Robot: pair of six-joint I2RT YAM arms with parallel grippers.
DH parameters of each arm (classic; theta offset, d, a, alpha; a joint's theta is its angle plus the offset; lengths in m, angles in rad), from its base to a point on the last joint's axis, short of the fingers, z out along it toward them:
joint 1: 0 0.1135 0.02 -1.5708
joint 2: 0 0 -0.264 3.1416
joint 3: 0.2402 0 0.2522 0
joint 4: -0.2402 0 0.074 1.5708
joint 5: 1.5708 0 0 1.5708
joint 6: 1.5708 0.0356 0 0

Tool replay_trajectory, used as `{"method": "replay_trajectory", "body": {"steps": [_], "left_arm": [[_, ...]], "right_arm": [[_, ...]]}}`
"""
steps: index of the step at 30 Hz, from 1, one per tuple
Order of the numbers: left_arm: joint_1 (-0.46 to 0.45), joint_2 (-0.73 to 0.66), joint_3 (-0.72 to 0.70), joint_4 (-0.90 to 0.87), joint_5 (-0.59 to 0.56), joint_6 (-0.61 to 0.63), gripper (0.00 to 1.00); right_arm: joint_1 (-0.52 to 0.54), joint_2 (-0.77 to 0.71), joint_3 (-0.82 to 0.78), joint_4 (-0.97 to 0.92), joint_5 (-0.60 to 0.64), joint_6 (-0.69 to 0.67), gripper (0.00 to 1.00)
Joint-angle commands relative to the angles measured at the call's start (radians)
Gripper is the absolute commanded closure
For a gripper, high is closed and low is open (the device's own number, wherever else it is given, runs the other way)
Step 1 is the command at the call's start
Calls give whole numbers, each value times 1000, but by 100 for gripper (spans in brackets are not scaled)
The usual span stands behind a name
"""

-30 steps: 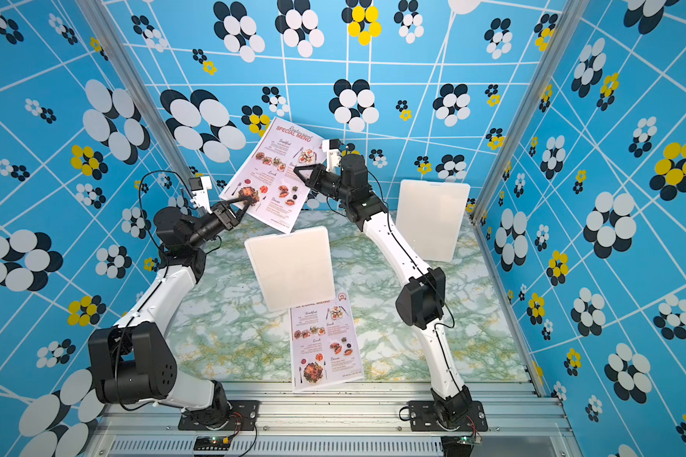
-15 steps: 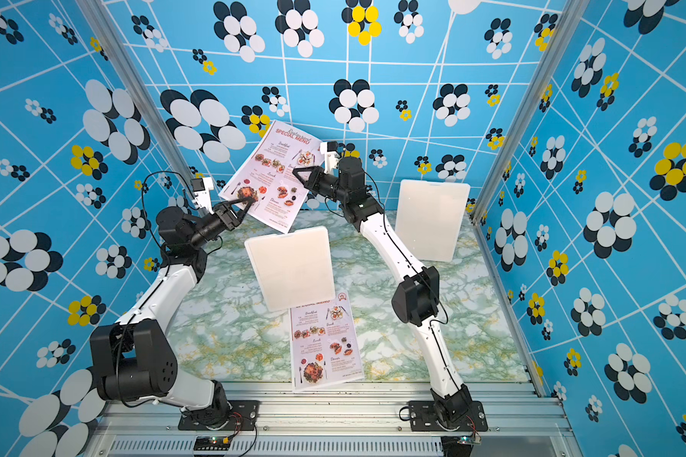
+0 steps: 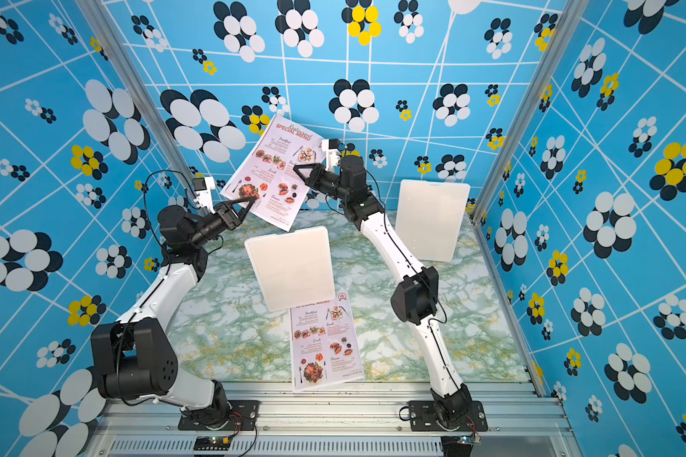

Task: Insert the menus into the narrow rack
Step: Insert the menu into the narrow rack.

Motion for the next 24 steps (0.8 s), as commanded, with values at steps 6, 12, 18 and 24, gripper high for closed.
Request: {"method": "replay_trajectory", "body": {"steps": [6, 12, 18, 24], "left_arm": [[-12, -11, 22, -46, -14, 51, 63], [-15, -28, 10, -67, -21, 70, 63], [-17, -39, 1, -78, -27, 79, 63], [-22, -49, -6, -86, -31, 89, 63]], "right_arm": [[-2, -24, -8, -20, -38, 3, 100], [0, -54, -55, -25, -42, -10, 100], [2, -71, -90, -24, -42, -16, 100], [3, -85, -96, -40, -41, -29, 100]]}}
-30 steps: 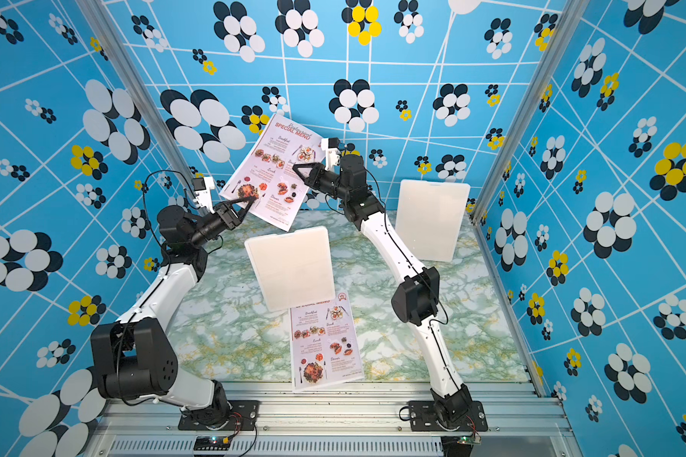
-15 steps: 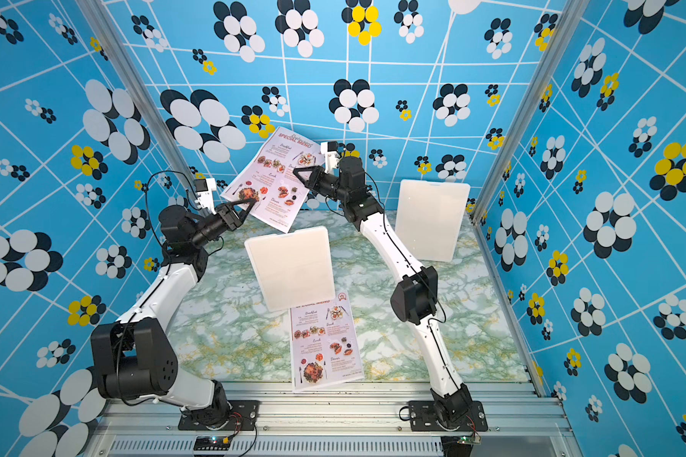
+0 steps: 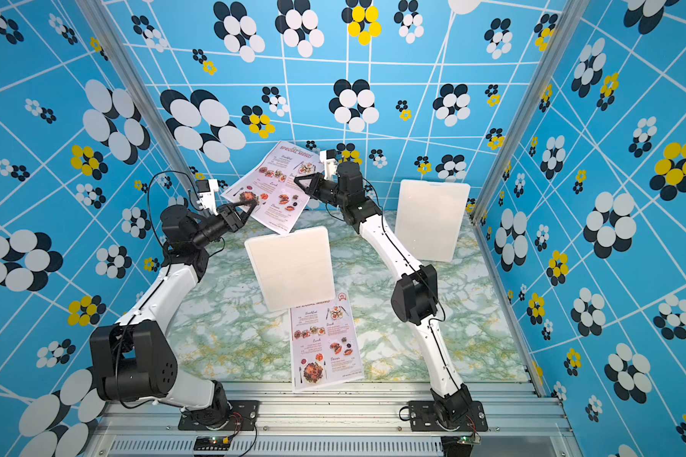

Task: Insert the menus into the narrow rack
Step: Insert the menu into the narrow rack.

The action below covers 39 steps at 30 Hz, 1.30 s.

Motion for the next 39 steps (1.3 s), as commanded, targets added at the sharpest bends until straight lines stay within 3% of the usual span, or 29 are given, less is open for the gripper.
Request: {"method": "replay_trajectory", "body": {"steps": [1, 39], "left_arm": [[-8, -34, -9, -3, -8, 27, 63], [-46, -130, -109, -28, -49, 69, 63]], "right_arm": [[3, -77, -10, -11, -20, -27, 100], [12, -226, -183, -152, -37, -252, 100]]}}
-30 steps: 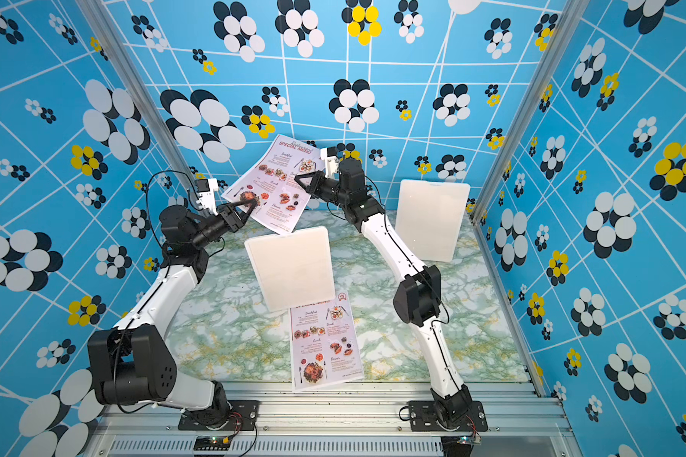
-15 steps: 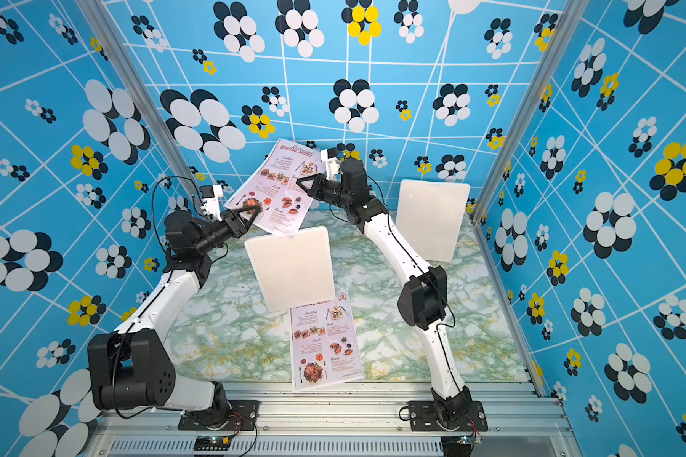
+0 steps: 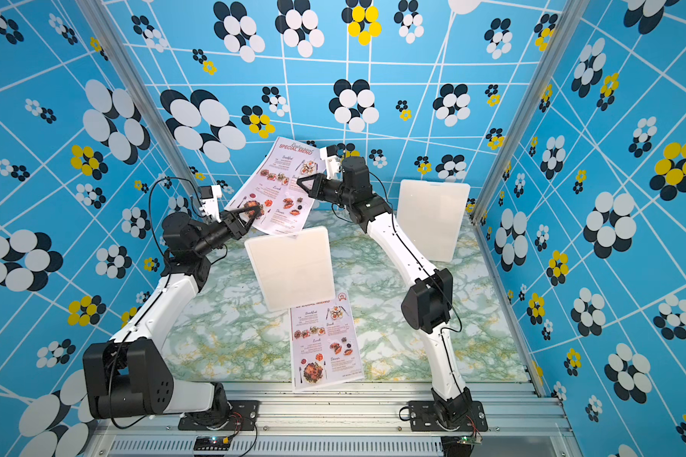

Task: Insert the menus into the narrow rack
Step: Insert the menu into the narrow rack.

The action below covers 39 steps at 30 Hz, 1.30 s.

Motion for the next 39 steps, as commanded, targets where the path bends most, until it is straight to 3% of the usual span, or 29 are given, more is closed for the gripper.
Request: {"method": "replay_trajectory", "body": {"steps": [1, 23, 39], "left_arm": [[-7, -37, -20, -7, -6, 23, 63], [-9, -106, -61, -46, -15, 48, 61], [-9, -45, -4, -50, -10, 62, 58]], "right_arm": [[6, -38, -30, -26, -33, -61, 100], [-18, -109, -43, -186, -83, -262, 100], [-29, -18, 67, -233, -80, -297, 100]]}}
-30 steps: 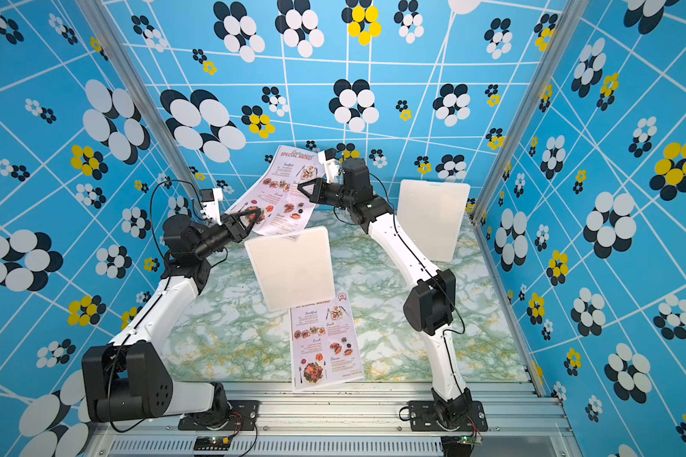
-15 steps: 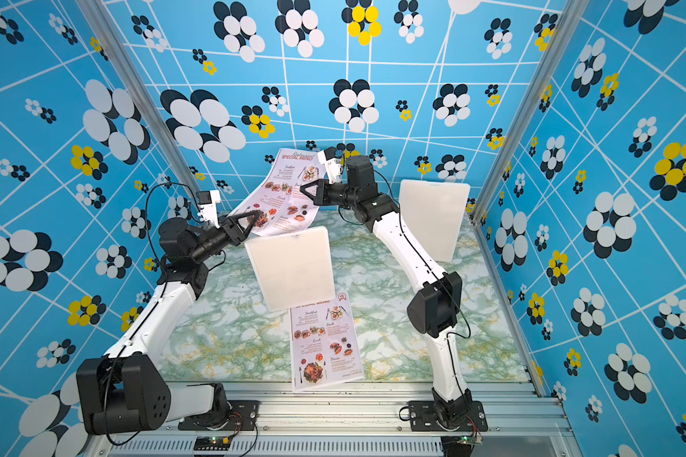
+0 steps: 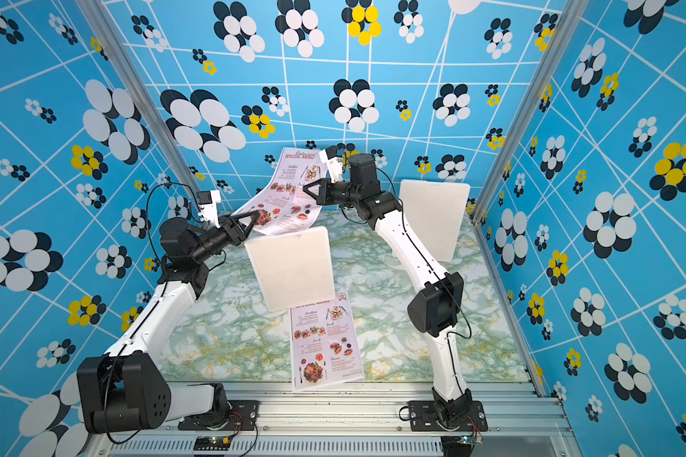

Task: Insert the menus into the narrow rack
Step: Insert the menu into the narrow rack.

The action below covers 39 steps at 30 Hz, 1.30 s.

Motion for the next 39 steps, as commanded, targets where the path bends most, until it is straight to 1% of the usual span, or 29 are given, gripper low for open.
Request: {"method": "replay_trajectory", "body": {"steps": [1, 7, 24, 27, 29, 33, 34, 35, 39], "left_arm": [[-9, 20, 41, -3, 6, 26, 58], [-9, 21, 53, -18, 9, 39, 58], [-13, 50, 76, -17, 4, 52, 58], [-20, 50, 78, -21, -1, 63, 58], [-26, 46, 77, -27, -2, 71, 58], [-32, 42, 72, -40, -6, 88, 58], [-31, 39, 70, -41, -8, 92, 58], [-31, 35, 70, -44, -10, 95, 58], [-31, 33, 72, -55, -11, 104, 58]], "right_arm": [[-5, 51, 57, -26, -19, -35, 100], [-5, 88, 109, -63, -20, -60, 100], [-19, 99, 110, -61, -21, -89, 100], [-19, 93, 113, -62, -39, -90, 96], [-19, 88, 112, -64, -53, -92, 86], [-19, 81, 110, -69, -72, -93, 75], [-18, 80, 106, -71, -78, -94, 70], [-17, 76, 102, -73, -86, -96, 69], [-13, 61, 71, -64, -98, -102, 67]]}}
